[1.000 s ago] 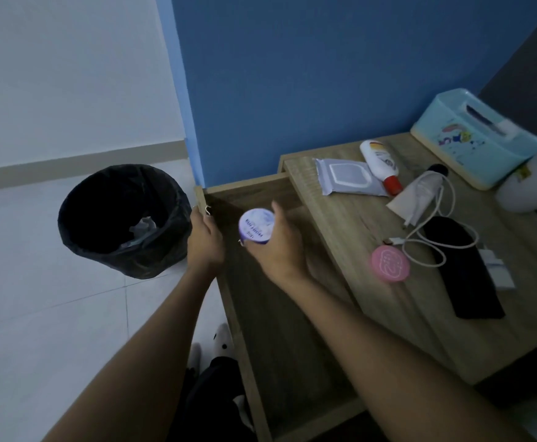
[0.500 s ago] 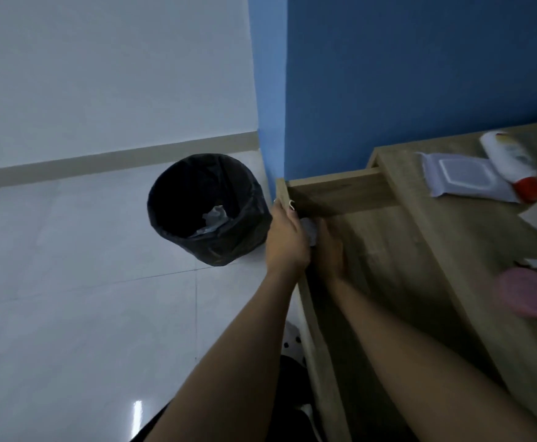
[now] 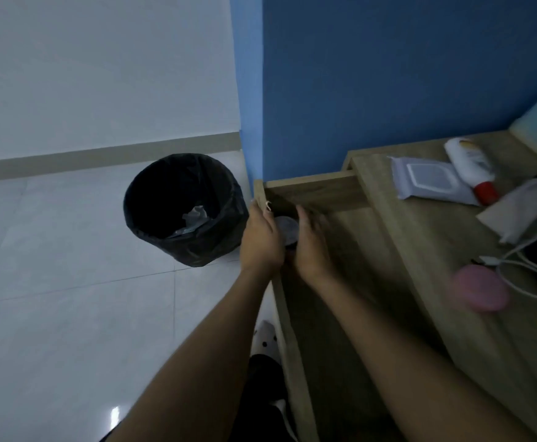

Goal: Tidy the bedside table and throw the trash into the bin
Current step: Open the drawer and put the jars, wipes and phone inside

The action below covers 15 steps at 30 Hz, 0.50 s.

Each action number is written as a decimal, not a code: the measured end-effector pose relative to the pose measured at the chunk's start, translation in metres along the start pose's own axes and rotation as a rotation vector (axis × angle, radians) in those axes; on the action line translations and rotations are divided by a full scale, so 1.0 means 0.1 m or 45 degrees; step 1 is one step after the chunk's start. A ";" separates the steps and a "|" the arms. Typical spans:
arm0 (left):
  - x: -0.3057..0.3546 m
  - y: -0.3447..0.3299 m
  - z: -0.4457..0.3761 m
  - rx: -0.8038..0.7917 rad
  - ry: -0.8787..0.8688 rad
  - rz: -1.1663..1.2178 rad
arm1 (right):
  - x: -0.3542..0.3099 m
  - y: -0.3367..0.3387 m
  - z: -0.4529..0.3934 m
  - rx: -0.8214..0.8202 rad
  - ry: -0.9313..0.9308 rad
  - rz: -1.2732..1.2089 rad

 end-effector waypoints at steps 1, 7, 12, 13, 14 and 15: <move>0.00 -0.01 0.00 -0.009 0.007 -0.005 | -0.08 0.14 0.09 -0.016 0.022 0.087; 0.06 0.02 0.03 -0.067 0.071 -0.013 | -0.18 1.21 0.61 0.270 0.223 0.215; 0.08 0.02 0.06 -0.123 0.127 0.004 | 0.24 2.07 0.96 0.659 0.129 0.434; 0.08 0.02 0.06 -0.132 0.131 0.002 | 0.37 2.18 1.03 0.675 0.078 0.462; 0.08 0.02 0.05 -0.137 0.133 0.002 | 0.50 2.26 1.10 0.673 0.034 0.467; 0.08 0.02 0.05 -0.142 0.135 0.005 | 0.62 2.31 1.15 0.658 0.006 0.453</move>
Point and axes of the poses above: each hand's wrist, its own z-axis away from the middle knuckle, its own y-axis out of the back of the hand, x = y × z, the point moved 7 cm from there along -z, towards the middle knuckle, and after that the axes turned 8 degrees about -y, right-handed, at the moved point
